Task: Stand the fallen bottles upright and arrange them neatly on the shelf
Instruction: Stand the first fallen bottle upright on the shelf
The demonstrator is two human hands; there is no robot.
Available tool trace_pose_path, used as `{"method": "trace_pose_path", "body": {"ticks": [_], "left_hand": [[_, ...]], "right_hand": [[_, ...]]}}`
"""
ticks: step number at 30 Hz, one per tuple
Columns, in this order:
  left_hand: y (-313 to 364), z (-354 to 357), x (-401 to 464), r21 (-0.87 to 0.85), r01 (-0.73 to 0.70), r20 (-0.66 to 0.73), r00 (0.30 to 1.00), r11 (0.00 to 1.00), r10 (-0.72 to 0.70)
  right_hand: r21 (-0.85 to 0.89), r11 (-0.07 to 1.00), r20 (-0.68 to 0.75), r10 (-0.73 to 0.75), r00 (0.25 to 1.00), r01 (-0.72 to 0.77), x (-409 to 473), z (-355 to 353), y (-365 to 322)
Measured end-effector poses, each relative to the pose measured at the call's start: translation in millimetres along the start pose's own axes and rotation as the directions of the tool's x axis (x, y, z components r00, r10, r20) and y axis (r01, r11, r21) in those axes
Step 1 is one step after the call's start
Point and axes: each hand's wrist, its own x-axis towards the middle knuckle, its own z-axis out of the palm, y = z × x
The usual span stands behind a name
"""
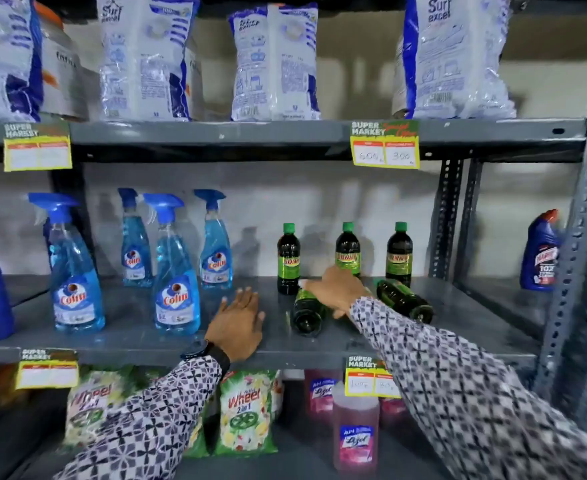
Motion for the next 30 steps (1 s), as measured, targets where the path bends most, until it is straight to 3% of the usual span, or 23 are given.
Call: {"method": "trace_pose_path", "body": {"ticks": [2, 5, 10, 14, 18, 22, 26, 30], "left_hand": [[-2, 3, 2, -0.087, 0.053, 0.101, 0.994, 0.995, -0.044], [-4, 6, 8, -0.008, 0.034, 0.25, 0.968, 0.999, -0.031], [-10, 11, 13, 0.07, -0.011, 0.269, 0.963, 0.997, -0.008], [-10, 13, 11, 0.029, 0.007, 0.227, 0.974, 1.0, -0.013], [-10, 15, 12, 0.014, 0.016, 0.224, 0.974, 1.0, -0.019], [-3, 7, 8, 0.008, 0.017, 0.243, 0.97, 1.0, -0.019], [-2, 5, 5, 0.026, 0.009, 0.242, 0.97, 1.0, -0.015], [-2, 3, 5, 0.023, 0.009, 0.245, 0.969, 1.0, -0.015]], "right_hand": [[0.111, 0.976, 0.169, 0.166, 0.972, -0.187, 12, 2, -3], [0.208, 0.89, 0.386, 0.307, 0.87, -0.406, 23, 7, -6], [0.33, 0.793, 0.472, 0.331, 0.817, -0.512, 43, 21, 7], [0.507, 0.765, 0.371, 0.223, 0.902, -0.398, 46, 12, 6], [0.701, 0.685, 0.143, 0.138, 0.98, -0.199, 40, 20, 2], [0.573, 0.815, -0.194, 0.033, 0.981, 0.085, 23, 50, 9], [0.428, 0.888, -0.29, -0.04, 0.956, 0.167, 16, 72, 19], [0.406, 0.894, -0.335, -0.046, 0.941, 0.188, 13, 82, 23]]}}
